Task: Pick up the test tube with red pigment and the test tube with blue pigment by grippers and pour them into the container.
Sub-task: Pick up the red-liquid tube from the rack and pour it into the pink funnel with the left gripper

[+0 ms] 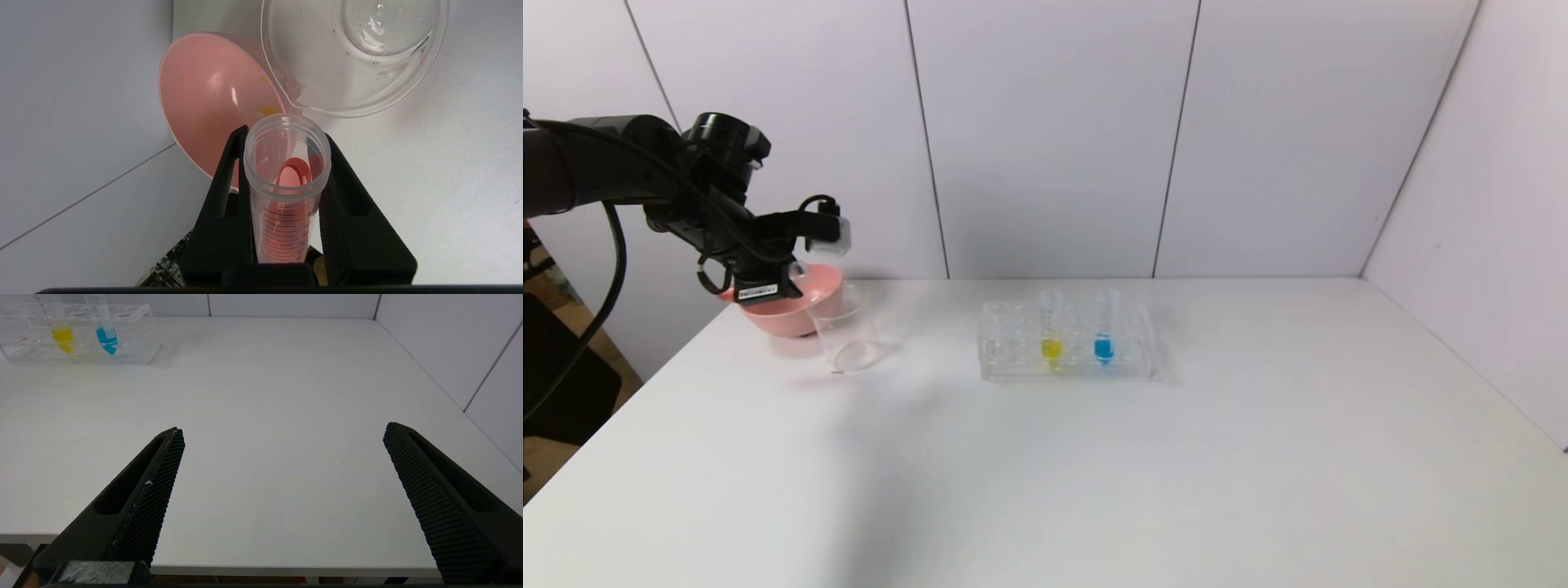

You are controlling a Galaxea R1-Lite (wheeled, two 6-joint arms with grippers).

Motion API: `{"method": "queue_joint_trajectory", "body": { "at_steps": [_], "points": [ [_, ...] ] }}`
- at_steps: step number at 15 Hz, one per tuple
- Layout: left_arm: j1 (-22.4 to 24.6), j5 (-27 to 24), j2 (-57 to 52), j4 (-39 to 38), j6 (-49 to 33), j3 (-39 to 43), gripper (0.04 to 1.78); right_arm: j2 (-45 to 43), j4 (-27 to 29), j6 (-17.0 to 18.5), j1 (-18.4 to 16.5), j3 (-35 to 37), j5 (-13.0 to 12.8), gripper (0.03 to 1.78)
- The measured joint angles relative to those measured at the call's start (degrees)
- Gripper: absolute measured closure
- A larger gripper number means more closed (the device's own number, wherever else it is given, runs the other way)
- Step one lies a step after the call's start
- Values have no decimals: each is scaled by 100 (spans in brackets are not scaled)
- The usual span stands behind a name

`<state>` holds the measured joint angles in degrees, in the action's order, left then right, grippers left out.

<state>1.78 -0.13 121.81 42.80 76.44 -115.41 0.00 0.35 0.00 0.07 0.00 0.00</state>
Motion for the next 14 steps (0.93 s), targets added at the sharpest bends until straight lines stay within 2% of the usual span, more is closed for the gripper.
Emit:
{"method": "queue_joint_trajectory", "body": {
  "at_steps": [14],
  "points": [
    [-149, 657, -39, -5, 179, 0, 135, 0, -2, 0, 2, 0, 0, 4]
  ]
}}
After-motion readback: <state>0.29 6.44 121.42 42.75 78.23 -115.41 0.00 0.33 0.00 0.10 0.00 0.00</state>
